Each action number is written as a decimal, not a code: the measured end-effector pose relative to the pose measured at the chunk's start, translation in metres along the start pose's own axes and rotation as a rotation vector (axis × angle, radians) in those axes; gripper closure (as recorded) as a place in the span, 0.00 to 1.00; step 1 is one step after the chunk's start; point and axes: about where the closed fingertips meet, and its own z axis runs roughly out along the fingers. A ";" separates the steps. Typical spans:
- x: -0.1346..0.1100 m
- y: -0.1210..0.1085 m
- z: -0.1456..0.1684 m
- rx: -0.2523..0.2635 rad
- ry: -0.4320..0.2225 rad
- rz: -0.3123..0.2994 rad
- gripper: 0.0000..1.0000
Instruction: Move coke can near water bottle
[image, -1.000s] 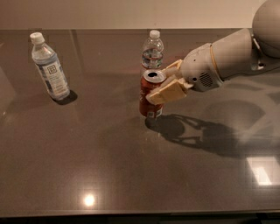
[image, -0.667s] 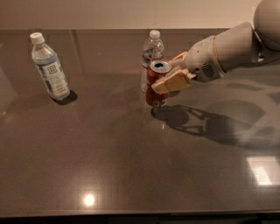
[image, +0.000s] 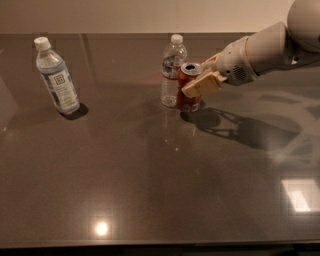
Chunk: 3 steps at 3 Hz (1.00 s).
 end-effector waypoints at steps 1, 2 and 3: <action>0.014 -0.013 0.008 0.007 0.024 0.021 0.52; 0.021 -0.019 0.012 0.008 0.035 0.034 0.28; 0.027 -0.024 0.012 0.011 0.032 0.050 0.05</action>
Offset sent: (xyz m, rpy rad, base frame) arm 0.0252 -0.0221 -0.0291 -0.0246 0.0448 -0.0502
